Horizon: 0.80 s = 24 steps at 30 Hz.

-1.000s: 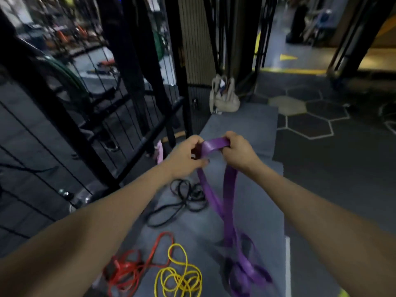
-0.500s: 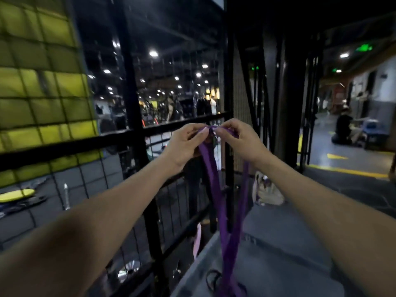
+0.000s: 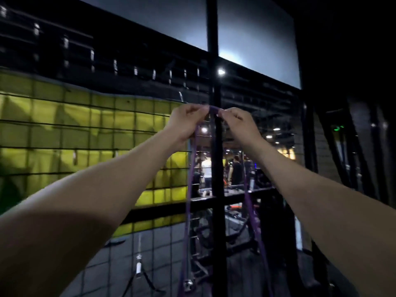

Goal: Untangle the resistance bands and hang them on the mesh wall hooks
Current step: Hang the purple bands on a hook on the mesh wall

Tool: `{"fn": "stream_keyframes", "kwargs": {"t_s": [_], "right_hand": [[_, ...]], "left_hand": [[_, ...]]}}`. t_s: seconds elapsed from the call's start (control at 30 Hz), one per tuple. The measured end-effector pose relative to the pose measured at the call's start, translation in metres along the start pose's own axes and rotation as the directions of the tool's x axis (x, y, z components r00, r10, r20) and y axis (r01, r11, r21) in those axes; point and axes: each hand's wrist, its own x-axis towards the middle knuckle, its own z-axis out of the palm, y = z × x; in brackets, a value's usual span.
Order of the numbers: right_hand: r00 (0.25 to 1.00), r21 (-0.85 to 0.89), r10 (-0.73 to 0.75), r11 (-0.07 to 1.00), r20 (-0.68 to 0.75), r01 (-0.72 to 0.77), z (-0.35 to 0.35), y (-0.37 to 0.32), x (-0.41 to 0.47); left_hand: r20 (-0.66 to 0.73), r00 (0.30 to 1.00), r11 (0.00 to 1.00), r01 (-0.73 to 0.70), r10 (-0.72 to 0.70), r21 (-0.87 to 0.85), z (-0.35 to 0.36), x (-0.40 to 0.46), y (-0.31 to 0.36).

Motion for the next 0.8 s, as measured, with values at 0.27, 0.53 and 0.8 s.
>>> {"fn": "stream_keyframes", "kwargs": {"t_s": [0.27, 0.53, 0.8], "right_hand": [[0.999, 0.167, -0.034, 0.986, 0.032, 0.028, 0.124, -0.027, 0.039], [0.986, 0.278, 0.150, 0.946, 0.078, -0.166, 0.230, -0.011, 0.047], [0.910, 0.352, 0.288, 0.853, 0.299, -0.386, 0.317, 0.005, 0.021]], "left_hand": [[-0.121, 0.992, 0.998, 0.039, -0.034, 0.043, -0.117, 0.025, 0.025], [-0.089, 0.980, 0.942, 0.196, -0.178, 0.271, -0.214, 0.015, 0.009], [-0.256, 0.962, 0.816, 0.220, -0.092, 0.534, -0.303, 0.009, -0.027]]}}
